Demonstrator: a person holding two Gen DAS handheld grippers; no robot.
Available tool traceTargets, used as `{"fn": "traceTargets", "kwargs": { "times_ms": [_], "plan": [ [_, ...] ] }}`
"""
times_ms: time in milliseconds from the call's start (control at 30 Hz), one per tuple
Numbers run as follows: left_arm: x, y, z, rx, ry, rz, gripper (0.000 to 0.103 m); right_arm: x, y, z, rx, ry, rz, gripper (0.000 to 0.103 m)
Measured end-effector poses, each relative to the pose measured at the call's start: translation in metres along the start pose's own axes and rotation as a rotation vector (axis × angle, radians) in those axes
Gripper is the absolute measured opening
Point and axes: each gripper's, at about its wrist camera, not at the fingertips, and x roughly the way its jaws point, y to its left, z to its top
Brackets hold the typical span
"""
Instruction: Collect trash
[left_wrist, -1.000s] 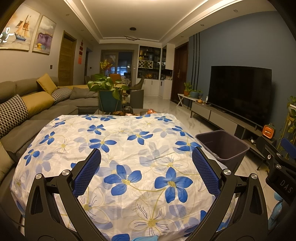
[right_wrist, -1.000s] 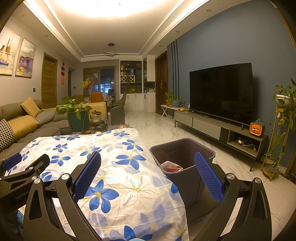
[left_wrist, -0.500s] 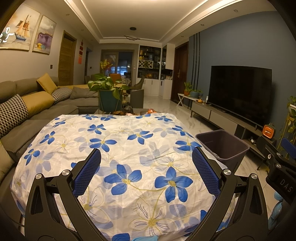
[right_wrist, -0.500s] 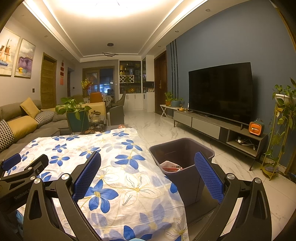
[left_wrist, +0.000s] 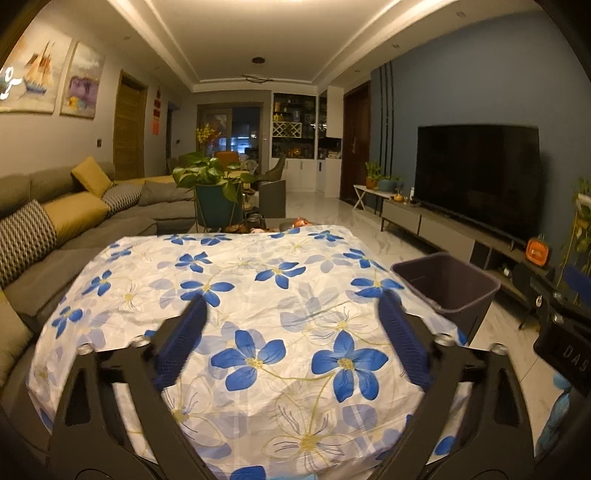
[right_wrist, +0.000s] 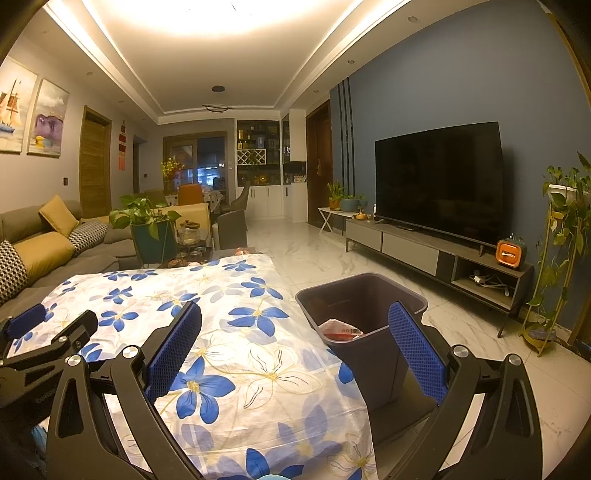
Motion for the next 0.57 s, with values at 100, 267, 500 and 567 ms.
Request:
{"fn": "traceTargets", "kwargs": {
  "times_ms": [100,267,500,567],
  "plan": [
    [0.0001,0.0004,-0.0006,-0.006,0.009,-0.021,0.077,0.0005,0.0008,0.0005,0.0,-0.001,-0.002,0.097],
    [0.001,0.0001,0.0009,-0.009,0.009,-0.013,0.08,-0.0002,-0.0003,0.0008,0.004,-0.001,-0.004,0.097],
    [0.0031,0.0015,0.001,-0.037,0.027,-0.014,0.091,0.0001,0.0002,0.0013,0.008,0.0,-0.004,0.097],
    [0.0034,0.0024,0.0017,-0.046,0.029,-0.016,0.091,-0.0012,-0.0023,-0.0004,0.008,-0.001,-0.005,0.097]
  ]
}}
